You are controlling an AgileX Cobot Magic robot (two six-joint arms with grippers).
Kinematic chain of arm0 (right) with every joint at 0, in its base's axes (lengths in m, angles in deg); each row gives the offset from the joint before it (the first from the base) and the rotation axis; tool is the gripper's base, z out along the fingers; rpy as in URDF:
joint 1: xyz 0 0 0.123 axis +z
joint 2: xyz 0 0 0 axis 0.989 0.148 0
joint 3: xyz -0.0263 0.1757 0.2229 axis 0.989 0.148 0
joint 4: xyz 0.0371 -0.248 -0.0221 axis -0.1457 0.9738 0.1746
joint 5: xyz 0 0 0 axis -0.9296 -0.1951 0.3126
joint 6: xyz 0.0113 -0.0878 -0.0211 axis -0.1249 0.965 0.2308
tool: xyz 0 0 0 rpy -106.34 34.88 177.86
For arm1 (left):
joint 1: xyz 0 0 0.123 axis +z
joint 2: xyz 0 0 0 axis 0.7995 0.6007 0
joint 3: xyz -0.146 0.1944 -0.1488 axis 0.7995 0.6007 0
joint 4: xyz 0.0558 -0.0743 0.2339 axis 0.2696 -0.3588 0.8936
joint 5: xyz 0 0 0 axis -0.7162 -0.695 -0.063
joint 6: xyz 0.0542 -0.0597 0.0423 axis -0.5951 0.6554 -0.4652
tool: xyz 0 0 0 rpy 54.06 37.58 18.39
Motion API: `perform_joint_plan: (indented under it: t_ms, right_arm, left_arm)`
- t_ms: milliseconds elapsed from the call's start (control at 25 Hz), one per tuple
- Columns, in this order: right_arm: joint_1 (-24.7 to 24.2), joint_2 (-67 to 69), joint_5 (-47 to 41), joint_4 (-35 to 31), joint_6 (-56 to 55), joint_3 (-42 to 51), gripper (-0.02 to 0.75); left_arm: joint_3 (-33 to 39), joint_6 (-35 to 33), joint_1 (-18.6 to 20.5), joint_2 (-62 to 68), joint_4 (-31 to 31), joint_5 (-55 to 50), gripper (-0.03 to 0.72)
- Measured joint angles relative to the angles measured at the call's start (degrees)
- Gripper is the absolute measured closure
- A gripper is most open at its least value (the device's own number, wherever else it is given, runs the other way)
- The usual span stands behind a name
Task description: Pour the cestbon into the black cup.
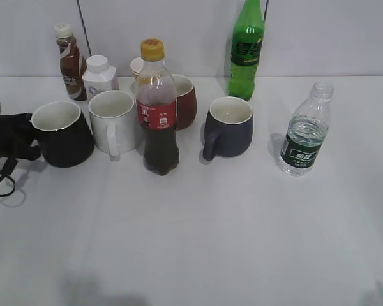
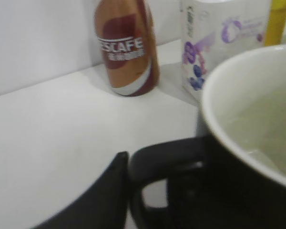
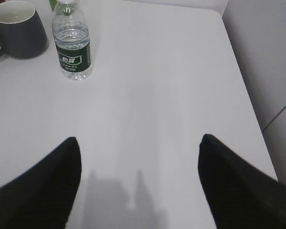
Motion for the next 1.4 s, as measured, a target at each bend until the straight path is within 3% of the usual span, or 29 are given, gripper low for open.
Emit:
perform_joint_plan:
  t_ms: [120,400,520,880,960,1160,1400]
  right_arm:
    - [0.00,0.00,0.00,0.00,0.00,0.00,0.149]
    - [0.00,0.23,0.21,-2.80,0.00,-0.08,0.158]
    - [0.00,4.75,5.59,-2.19,1.19,-0.97,0.186]
    - [0.00,38.71,62.83,-2.00,3.89,-0.92,0.199]
    - [0.00,46.93,71.99,-2.15,1.47,-0.82,0.200]
    - [0.38,62.99,90.20,5.54,-12.08,7.36,0.201]
    - [0.45,81.28,106.40,7.50,-14.06,18.15,0.201]
  left_arm:
    - [-0.63,0.06,-0.34,0.15,-0.51,-0.06,0.625]
    - [0.20,-0.15,-0.64,-1.38,-1.82,0.24,0.634]
    - [3.69,-0.96,-0.59,-5.27,-4.19,-1.05,0.643]
    - [20.89,-1.24,-0.76,-23.86,-11.64,0.55,0.643]
    - [24.16,-1.20,-0.76,-27.38,-13.48,0.60,0.643]
    - [28.90,-0.63,-0.76,-33.27,-14.73,0.55,0.643]
    - [29.39,2.08,-3.40,-35.10,-21.42,-0.70,0.644]
